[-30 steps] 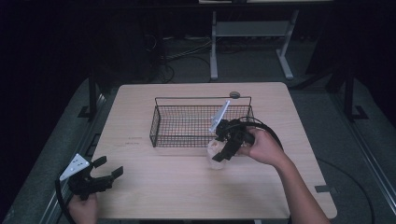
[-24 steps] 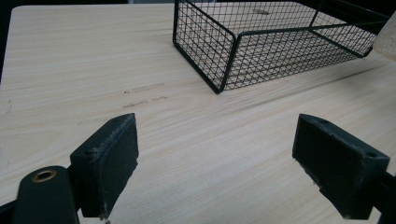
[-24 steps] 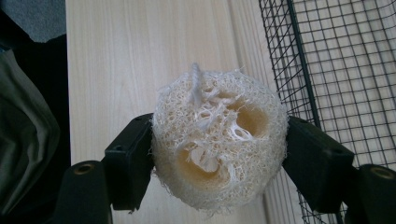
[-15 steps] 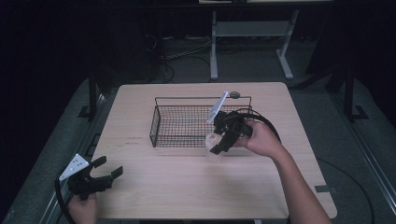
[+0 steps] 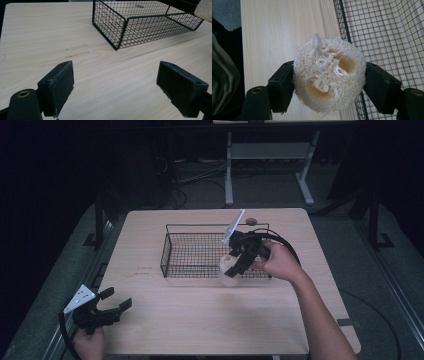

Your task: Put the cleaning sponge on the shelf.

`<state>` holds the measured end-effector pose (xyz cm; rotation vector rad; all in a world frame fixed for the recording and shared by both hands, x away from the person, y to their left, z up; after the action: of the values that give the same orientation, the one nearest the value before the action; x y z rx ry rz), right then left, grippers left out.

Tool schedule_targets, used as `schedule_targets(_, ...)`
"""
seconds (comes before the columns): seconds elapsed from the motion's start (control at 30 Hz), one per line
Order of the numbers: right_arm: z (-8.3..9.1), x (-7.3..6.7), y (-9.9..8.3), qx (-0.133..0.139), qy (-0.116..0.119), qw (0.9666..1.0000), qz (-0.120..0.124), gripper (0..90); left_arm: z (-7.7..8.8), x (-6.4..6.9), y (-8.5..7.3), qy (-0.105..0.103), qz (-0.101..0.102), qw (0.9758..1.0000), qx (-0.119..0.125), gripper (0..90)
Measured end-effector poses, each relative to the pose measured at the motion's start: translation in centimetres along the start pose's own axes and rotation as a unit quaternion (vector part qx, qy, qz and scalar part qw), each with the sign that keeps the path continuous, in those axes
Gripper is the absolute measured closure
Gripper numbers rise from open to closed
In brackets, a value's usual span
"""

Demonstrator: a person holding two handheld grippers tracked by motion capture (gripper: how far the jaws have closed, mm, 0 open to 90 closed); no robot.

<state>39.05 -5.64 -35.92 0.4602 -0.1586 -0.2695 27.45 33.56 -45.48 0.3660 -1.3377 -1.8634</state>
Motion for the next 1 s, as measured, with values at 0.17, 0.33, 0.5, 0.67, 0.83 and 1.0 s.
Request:
schedule_targets(0.17, 0.2, 0.8, 0.5, -0.001, -0.002, 1.0000, -0.002, 28.5, 0.1, -0.1, 0.0, 0.000, 0.001, 1.0000, 0.001, 13.8)
schedule_targets(0.33, 0.2, 1.5, 0.8, 0.005, -0.004, 0.9999, -0.011, 28.5, 0.1, -0.1, 0.0, 0.001, 0.002, 1.0000, 0.003, 13.8)
schedule_targets(0.5, 0.3, 2.4, 1.0, 0.000, -0.010, 0.9998, -0.016, 28.5, 0.1, -0.1, 0.0, 0.000, 0.002, 1.0000, 0.002, 13.8)
schedule_targets(0.67, 0.5, 3.6, 1.0, -0.002, -0.016, 0.9994, -0.030, 28.5, 0.2, -0.2, 0.0, 0.000, 0.002, 1.0000, 0.002, 13.8)
schedule_targets(0.83, 0.4, 4.3, 1.0, -0.004, -0.026, 0.9990, -0.037, 28.5, 0.2, -0.2, 0.0, 0.000, 0.001, 1.0000, 0.002, 13.8)
schedule_targets(1.0, 0.2, 4.8, 1.1, -0.005, -0.031, 0.9987, -0.041, 28.5, 0.2, -0.2, 0.0, 0.000, 0.002, 1.0000, 0.002, 13.8)
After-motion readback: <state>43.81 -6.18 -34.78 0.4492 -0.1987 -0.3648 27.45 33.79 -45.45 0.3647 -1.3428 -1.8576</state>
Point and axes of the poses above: each handheld gripper's, and its own axes: z roughly backward along the jaws, y roughly out of its top, x roughly to its right, the point moved 5 cm from there along -z, roughly forward along the jaws, and after that the axes turned 11 degrees about -y, right-handed, at the moved point
